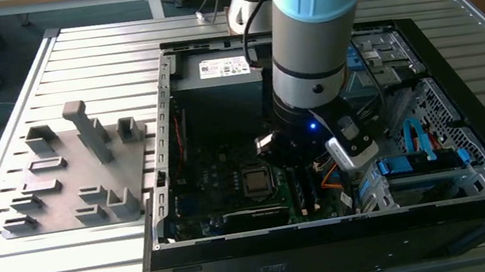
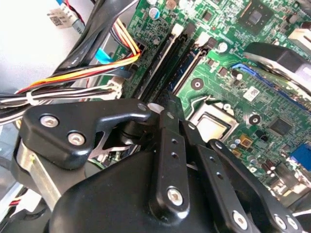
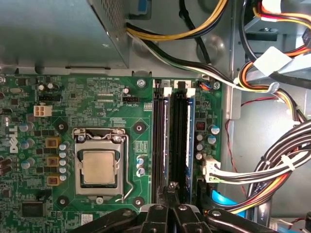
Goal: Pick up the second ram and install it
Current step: 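Press down the second ram until it locks into place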
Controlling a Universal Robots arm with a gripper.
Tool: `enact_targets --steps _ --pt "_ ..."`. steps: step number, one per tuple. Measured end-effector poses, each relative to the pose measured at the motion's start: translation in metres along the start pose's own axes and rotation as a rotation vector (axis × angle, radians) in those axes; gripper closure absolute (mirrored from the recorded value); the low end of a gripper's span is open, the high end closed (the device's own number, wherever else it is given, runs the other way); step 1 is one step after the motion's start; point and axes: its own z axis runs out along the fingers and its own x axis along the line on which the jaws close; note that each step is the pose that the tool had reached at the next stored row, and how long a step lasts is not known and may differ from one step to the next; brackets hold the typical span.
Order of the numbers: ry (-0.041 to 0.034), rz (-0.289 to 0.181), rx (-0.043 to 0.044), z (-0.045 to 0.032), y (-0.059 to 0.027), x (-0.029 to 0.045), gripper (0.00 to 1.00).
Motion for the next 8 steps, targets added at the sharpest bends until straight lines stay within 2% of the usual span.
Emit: enact_targets --steps 5,8 --pt "0.0001 0.000 0.0023 0.0033 0.0004 0.0000 0.90" --pt "-0.0011 0.000 0.0014 -0.0015 0.0005 -0.0003 0.90"
